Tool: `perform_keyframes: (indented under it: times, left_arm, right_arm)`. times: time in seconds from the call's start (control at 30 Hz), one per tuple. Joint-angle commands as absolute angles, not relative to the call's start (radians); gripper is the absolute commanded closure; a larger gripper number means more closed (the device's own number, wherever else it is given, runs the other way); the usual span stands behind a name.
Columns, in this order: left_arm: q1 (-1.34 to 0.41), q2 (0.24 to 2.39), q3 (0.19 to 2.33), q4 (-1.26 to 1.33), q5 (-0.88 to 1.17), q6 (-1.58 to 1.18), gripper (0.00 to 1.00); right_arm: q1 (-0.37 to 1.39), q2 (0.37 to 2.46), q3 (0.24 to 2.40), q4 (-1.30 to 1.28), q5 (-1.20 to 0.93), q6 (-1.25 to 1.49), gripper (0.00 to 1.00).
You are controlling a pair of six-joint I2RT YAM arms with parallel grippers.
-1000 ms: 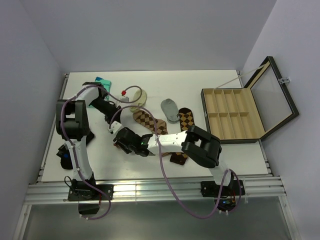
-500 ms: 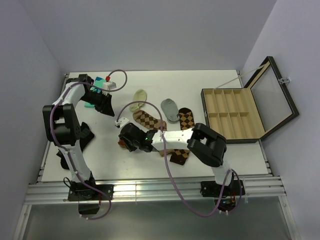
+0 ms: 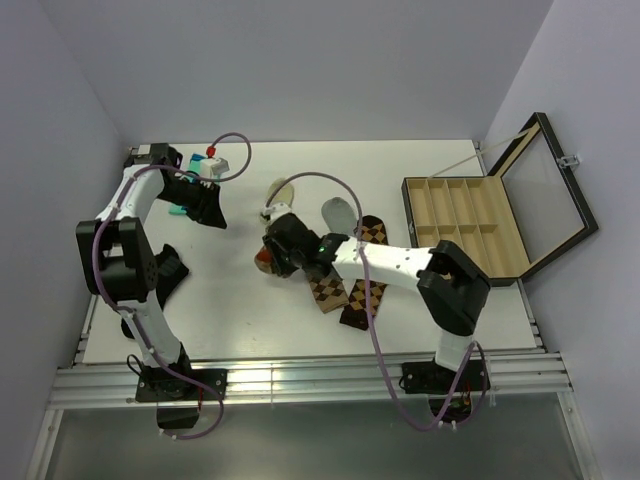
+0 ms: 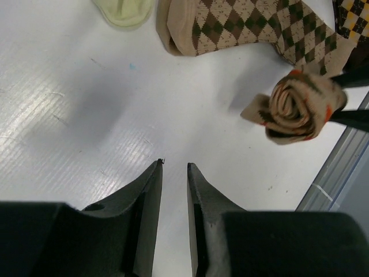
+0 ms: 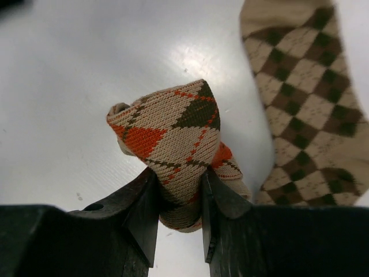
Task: Roll the socks
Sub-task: Pick up the sock at the center of the board, then place the sock in the storage box.
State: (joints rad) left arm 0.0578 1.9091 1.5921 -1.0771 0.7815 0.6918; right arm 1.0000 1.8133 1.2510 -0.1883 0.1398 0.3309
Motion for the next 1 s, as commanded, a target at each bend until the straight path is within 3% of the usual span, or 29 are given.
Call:
perform_keyframes:
  times: [0.0,0.27,0.57,0.77,0.97]
  left_arm:
    - [0.061,1.848,1.582,-1.088,0.805,0.706,0.71]
    - [0.063,1.803,1.572,-1.112,0.833,0.729,0.71]
    - [0.061,1.767,1.628,-1.144,0.902,0.742,0.71]
    - [0.061,1.746,1.664,-1.135,0.988,0.729,0.70]
    - [0.061,1.741,1.657,-1.121,0.994,0.721,0.70]
  right_arm:
    - [0.971,1.721,1.249,-0.193,0.132,0.354,1.00]
    - [0.879,1.556,1.190,-0.256,0.161,0.354,1.00]
    - [0.628,1.272,1.180,-0.494,0.410,0.313,1.00]
    - [0.468,1.269,1.223,-0.572,0.598,0.278,1.00]
    - [0.390,1.446,1.292,-0.531,0.854,0.209,1.00]
